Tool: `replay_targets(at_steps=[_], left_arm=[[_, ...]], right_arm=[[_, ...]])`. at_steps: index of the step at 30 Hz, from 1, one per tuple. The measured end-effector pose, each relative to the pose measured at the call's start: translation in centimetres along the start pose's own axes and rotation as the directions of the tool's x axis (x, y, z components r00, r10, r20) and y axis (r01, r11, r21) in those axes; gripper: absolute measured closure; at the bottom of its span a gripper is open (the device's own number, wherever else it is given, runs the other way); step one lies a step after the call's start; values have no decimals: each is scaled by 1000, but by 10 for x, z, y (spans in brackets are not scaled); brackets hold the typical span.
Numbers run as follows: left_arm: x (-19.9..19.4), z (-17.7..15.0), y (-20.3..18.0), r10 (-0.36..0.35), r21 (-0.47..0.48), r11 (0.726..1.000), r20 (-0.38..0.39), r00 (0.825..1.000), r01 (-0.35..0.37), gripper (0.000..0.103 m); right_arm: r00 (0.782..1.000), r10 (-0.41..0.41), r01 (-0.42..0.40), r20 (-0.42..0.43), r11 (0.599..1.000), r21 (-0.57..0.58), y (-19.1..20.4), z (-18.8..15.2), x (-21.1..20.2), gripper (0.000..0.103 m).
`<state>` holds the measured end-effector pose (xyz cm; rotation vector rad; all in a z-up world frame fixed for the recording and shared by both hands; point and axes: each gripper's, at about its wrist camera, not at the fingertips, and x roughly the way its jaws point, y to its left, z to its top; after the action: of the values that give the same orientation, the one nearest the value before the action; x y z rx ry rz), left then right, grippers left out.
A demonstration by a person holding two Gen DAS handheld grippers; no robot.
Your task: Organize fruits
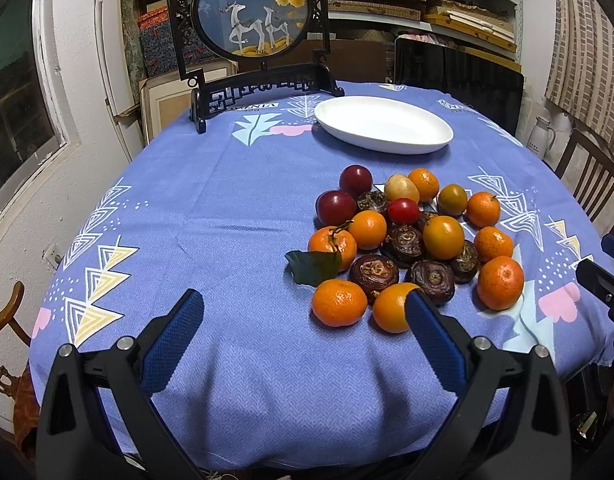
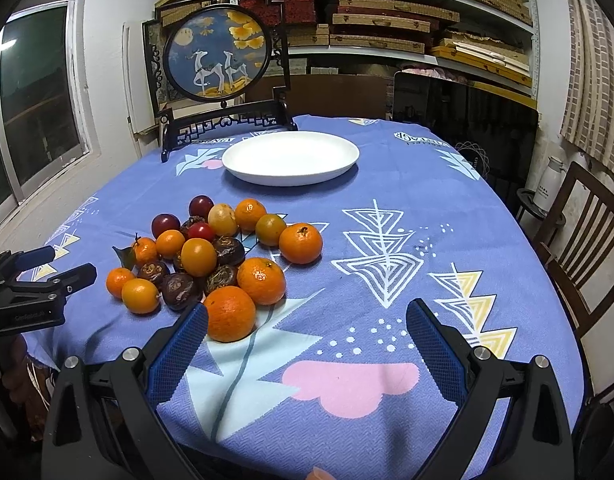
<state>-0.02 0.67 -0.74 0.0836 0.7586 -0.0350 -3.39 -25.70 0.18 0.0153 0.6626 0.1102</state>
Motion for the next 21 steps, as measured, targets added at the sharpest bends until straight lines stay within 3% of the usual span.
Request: replay_targets(at_steps=[21], left_arm=[[9, -3, 3, 3, -6, 1000, -24, 1000, -4, 5]], right_arm=[[996, 71, -73, -49, 996, -42, 16, -5, 13, 5]])
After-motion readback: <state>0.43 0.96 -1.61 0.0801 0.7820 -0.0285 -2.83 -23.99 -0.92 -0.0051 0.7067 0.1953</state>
